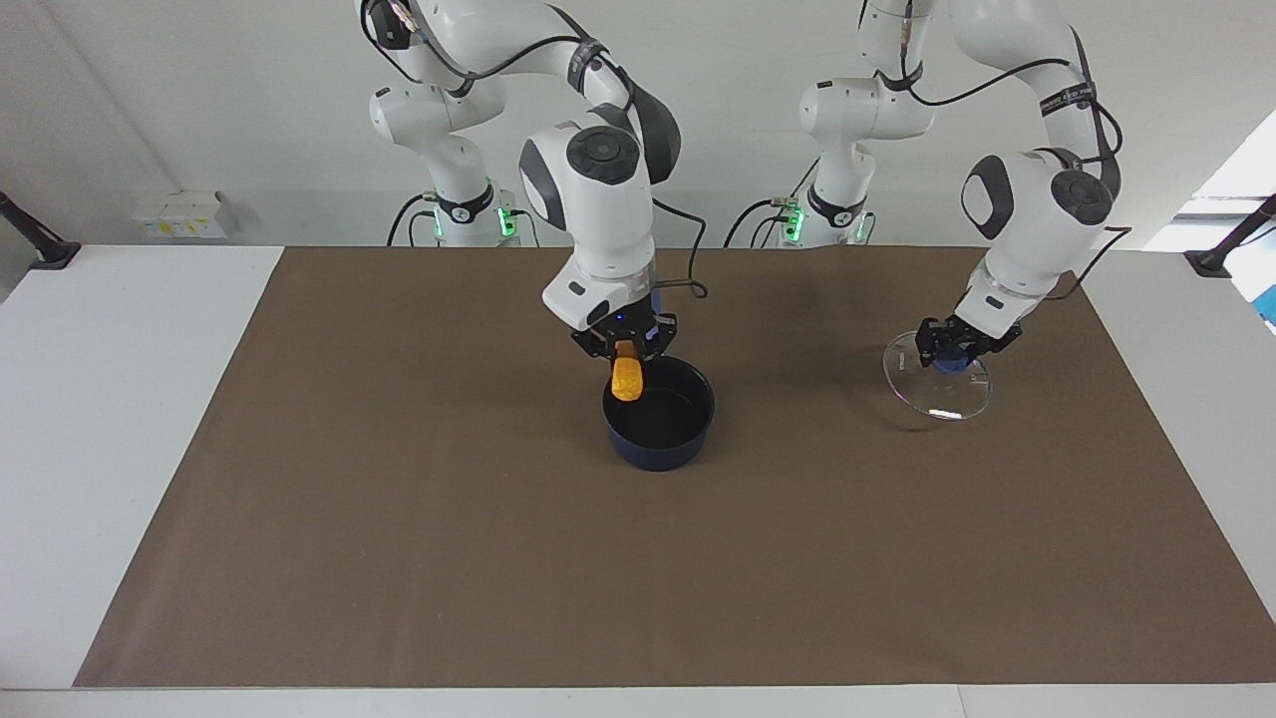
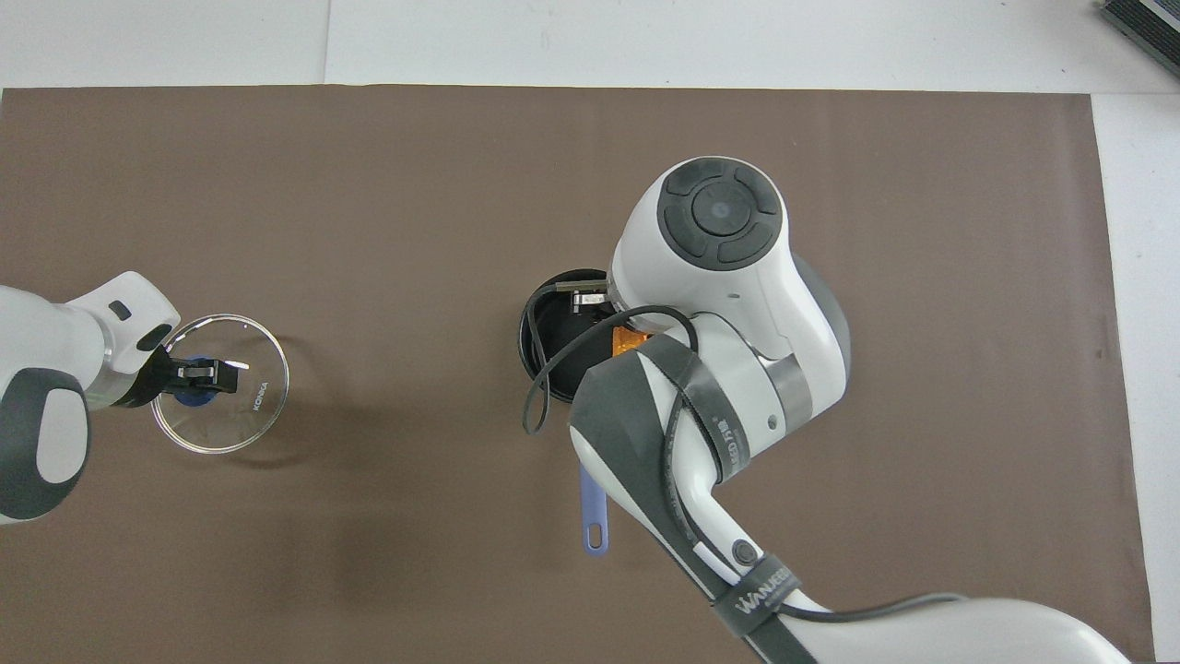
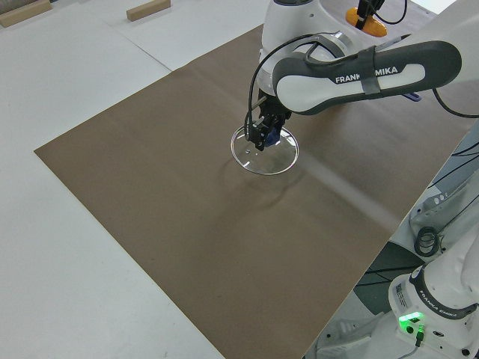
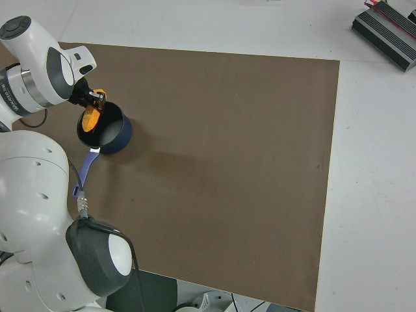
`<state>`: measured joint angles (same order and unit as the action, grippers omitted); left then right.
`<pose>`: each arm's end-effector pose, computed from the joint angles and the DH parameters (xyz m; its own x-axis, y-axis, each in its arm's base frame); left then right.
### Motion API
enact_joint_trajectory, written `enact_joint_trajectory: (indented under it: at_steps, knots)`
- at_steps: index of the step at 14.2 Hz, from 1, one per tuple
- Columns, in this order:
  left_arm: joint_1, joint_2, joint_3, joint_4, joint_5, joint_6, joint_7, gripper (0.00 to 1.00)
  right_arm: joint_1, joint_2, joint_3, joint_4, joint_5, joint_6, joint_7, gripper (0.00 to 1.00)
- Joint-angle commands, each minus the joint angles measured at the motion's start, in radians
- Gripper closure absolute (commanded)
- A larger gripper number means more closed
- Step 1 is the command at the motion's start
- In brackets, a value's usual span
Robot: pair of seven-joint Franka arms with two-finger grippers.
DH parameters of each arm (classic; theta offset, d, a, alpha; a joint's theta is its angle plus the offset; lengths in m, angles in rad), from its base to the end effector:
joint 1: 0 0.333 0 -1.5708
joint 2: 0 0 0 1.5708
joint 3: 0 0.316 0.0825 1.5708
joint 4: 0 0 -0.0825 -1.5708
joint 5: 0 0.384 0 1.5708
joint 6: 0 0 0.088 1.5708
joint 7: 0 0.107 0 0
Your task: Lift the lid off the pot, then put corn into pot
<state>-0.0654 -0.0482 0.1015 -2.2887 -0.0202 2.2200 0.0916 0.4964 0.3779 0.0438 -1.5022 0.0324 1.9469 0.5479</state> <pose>0.5049 0.0177 0.3700 0.9989 -0.0435 -0.0189 -0.0431 -0.9988 0.0225 0.5834 0.3476 0.4573 0.9992 -0.0234 0.0324 -0.0209 -0.9970 -0.0749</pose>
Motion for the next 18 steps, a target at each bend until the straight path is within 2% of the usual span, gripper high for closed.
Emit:
enact_joint_trajectory:
  at_steps: [1,2,3,4,5,6,7,8,12,15,18]
  knots:
    - [0.045,-0.055,-0.011,-0.135,0.013,0.125,0.049,1.00,0.011,0.058,0.002,0.034,0.012,0.044,0.012,1.00]
    - [0.047,-0.051,-0.011,-0.136,0.013,0.125,0.057,1.00,0.016,0.074,0.002,0.031,0.012,0.067,0.011,1.00]
    - [0.047,-0.050,-0.011,-0.135,0.013,0.122,0.059,0.94,0.016,0.087,0.002,0.025,0.021,0.105,-0.002,1.00]
    - [0.047,-0.048,-0.011,-0.133,0.013,0.118,0.063,0.79,0.016,0.095,0.007,0.007,0.023,0.131,-0.008,1.00]
    - [0.047,-0.048,-0.011,-0.133,0.013,0.115,0.063,0.76,0.018,0.096,0.008,-0.007,0.024,0.135,-0.026,1.00]
    - [0.047,-0.048,-0.011,-0.133,0.013,0.113,0.063,0.63,0.019,0.096,0.008,-0.019,0.029,0.135,-0.058,1.00]
    - [0.047,-0.048,-0.011,-0.132,0.013,0.109,0.063,0.22,0.018,0.095,0.008,-0.044,0.029,0.135,-0.093,1.00]
    - [0.045,-0.045,-0.011,-0.126,0.013,0.107,0.065,0.00,0.018,0.095,0.008,-0.056,0.030,0.136,-0.123,1.00]
    - [0.035,-0.036,-0.013,-0.104,0.013,0.106,0.060,0.00,0.019,0.107,0.016,-0.093,0.029,0.181,-0.137,1.00]
    - [0.012,0.019,-0.014,0.033,0.011,-0.009,0.034,0.00,0.019,0.108,0.022,-0.104,0.030,0.211,-0.138,1.00]
    - [-0.034,0.040,-0.016,0.158,0.011,-0.112,-0.033,0.00,0.019,0.119,0.022,-0.108,0.031,0.237,-0.137,1.00]
